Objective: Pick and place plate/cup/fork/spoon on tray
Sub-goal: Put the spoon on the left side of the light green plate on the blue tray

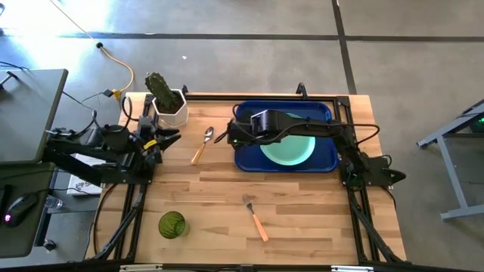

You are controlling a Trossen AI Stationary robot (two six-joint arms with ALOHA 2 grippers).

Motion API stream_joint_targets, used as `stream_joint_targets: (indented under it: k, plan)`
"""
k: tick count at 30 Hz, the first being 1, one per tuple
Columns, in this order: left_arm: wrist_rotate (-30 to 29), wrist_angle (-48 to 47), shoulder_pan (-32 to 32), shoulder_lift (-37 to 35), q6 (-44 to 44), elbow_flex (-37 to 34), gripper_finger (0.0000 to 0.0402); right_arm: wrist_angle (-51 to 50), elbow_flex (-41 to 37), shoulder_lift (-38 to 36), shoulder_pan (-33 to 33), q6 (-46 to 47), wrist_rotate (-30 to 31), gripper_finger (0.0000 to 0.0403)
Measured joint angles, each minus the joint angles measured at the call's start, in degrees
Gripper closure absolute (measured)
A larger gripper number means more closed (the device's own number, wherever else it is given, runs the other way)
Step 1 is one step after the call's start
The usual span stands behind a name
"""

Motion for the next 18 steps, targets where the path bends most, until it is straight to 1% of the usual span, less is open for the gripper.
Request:
stream_joint_targets:
  k: [9,15,18]
  plan:
    - [-0.5,-7.0,4.5,11.3,0.0,11.1,0.029,-3.7,0.3,-3.9,-0.6,-1.6,3.5,0.0328]
    - [-0.2,-7.1,8.5,17.4,-1.3,14.0,0.029,-3.7,0.3,-7.8,-0.7,-5.7,7.4,0.0328]
    - [2.5,-4.9,9.6,19.6,1.8,14.2,0.029,-3.7,0.3,-9.9,-1.0,-7.5,8.5,0.0328]
